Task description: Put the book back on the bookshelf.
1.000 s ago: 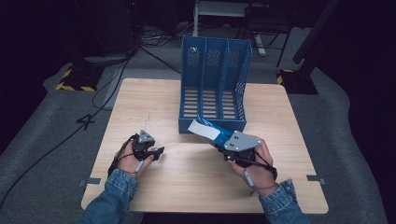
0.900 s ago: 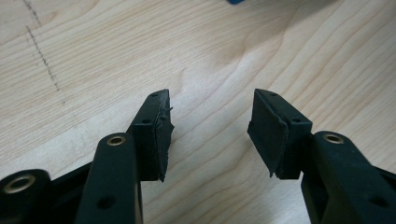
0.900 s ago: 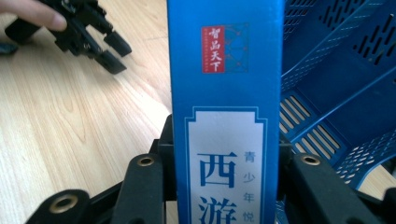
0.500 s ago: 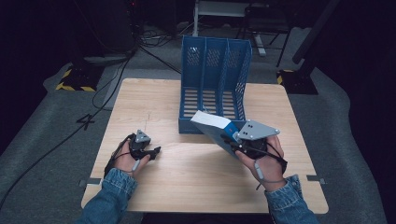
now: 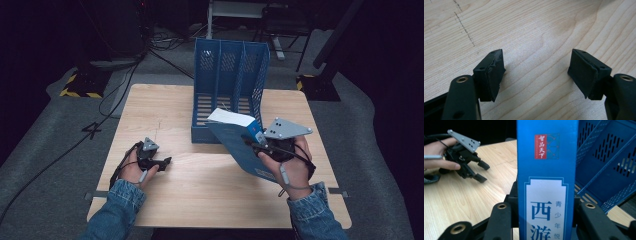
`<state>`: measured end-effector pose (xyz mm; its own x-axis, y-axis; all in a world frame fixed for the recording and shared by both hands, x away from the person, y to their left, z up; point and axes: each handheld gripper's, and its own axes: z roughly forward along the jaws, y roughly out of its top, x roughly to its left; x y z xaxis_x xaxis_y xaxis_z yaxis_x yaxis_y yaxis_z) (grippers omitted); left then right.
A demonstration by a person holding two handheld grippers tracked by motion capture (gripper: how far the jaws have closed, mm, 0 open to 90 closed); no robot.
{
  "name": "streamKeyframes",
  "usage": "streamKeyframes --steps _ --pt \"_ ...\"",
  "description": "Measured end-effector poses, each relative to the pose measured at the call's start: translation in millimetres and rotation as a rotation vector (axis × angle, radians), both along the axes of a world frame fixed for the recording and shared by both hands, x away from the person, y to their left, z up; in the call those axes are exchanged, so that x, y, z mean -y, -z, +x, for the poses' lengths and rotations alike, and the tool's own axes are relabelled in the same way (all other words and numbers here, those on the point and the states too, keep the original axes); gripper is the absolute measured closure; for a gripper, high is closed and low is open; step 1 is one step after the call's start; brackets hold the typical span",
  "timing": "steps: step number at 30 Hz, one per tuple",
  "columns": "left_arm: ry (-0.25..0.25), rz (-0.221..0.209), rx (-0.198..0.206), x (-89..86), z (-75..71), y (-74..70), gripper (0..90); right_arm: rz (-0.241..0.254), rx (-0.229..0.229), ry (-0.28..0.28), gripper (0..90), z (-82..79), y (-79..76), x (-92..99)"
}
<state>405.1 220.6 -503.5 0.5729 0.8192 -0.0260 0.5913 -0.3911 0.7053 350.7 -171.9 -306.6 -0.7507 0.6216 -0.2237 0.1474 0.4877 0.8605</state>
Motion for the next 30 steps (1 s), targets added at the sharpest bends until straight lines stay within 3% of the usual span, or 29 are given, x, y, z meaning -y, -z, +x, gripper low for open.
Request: streamKeyframes --steps 9,15,30 --pt "0.004 0.002 0.001 -2.5 -2.2 0.1 28.4 0.064 0.003 -0.005 61.8 7.6 -20.7 8.8" --pt "0.002 0.005 0.003 -5.1 -4.6 0.2 27.6 0.083 0.01 0.022 61.8 13.3 -31.0 14.0" --pt "-0.002 0.005 -0.001 -4.1 -4.0 0.5 24.8 0.15 0.006 0.062 61.8 42.9 -59.7 23.6"
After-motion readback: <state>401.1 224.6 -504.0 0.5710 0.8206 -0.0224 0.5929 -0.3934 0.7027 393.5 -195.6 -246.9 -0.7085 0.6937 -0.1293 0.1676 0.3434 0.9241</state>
